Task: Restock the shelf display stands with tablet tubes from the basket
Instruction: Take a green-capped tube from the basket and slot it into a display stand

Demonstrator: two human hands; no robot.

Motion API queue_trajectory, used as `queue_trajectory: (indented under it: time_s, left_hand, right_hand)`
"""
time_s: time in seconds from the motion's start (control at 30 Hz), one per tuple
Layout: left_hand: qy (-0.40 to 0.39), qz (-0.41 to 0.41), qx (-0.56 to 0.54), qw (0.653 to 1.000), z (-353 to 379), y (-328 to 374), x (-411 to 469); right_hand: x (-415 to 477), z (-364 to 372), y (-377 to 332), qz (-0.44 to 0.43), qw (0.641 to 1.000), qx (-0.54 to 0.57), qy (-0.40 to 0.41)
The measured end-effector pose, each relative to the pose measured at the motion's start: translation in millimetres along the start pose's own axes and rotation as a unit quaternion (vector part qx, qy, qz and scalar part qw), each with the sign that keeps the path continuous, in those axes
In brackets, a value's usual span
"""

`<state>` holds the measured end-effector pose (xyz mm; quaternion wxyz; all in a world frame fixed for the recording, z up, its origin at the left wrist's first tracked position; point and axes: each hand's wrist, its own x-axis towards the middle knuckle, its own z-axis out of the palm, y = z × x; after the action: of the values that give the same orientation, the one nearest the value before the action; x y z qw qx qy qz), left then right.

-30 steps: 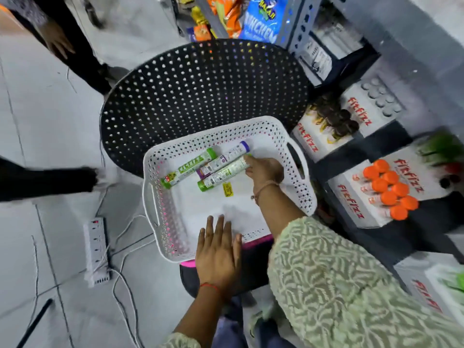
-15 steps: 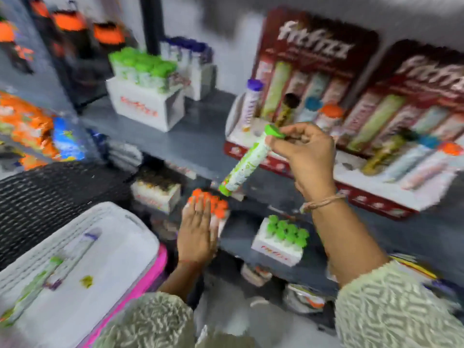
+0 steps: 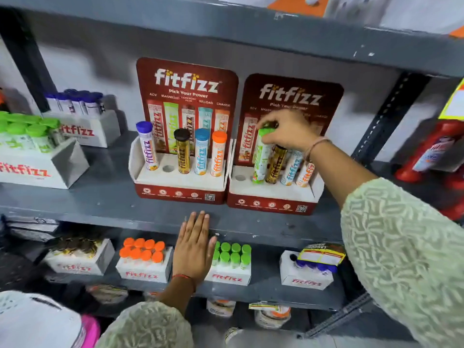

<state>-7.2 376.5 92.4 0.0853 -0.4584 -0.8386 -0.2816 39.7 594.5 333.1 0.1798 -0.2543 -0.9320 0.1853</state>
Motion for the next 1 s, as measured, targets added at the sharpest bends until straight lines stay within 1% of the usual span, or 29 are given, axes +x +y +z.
queue_trajectory:
  time_s: [0.07,0.23,0.43,0.6,0.77,0.93,1.0]
  left_hand:
    - [0.001,-0.001,-0.007,1.0,1.0,-0.5,0.5]
    - [-0.023,-0.009,0.011,1.0,1.7,-1.5,0.6]
    - [-0.017,-0.017,0.031,0.999,4.0,-1.8,2.2]
    - [-0.027,-0.01,0.031,0.999,3.9,-3.2,1.7]
    - [-0.026,0.001,0.029,0.999,2.6,-4.6,1.6]
    - [-0.014,0.028,0.02,0.999,-3.7,-10.6,0.9]
    - [0.01,0.004,0.01,1.0,-7.5,-16.9,-5.1]
  right_hand:
    - [6.4,3.8,10.7,-0.005,0.999,-0.016,-0.027]
    - [13.4,1.2,25.5,-0.044,0.999,-0.019,-0.018]
    - [12.8,5.4,20.6,-0.068,0.997,-0.004,-0.045]
    - [9.3,11.3,22.2,-0.065,0.989,-0.083,-0.107]
    - [10.2,19.2,21.0,-0.068,0.989,-0.099,-0.083]
    - [11.6,22.4,24.2,-0.083,0.989,-0.108,-0.064]
    - [13.2,24.4,21.3,-0.08,0.988,-0.108,-0.072]
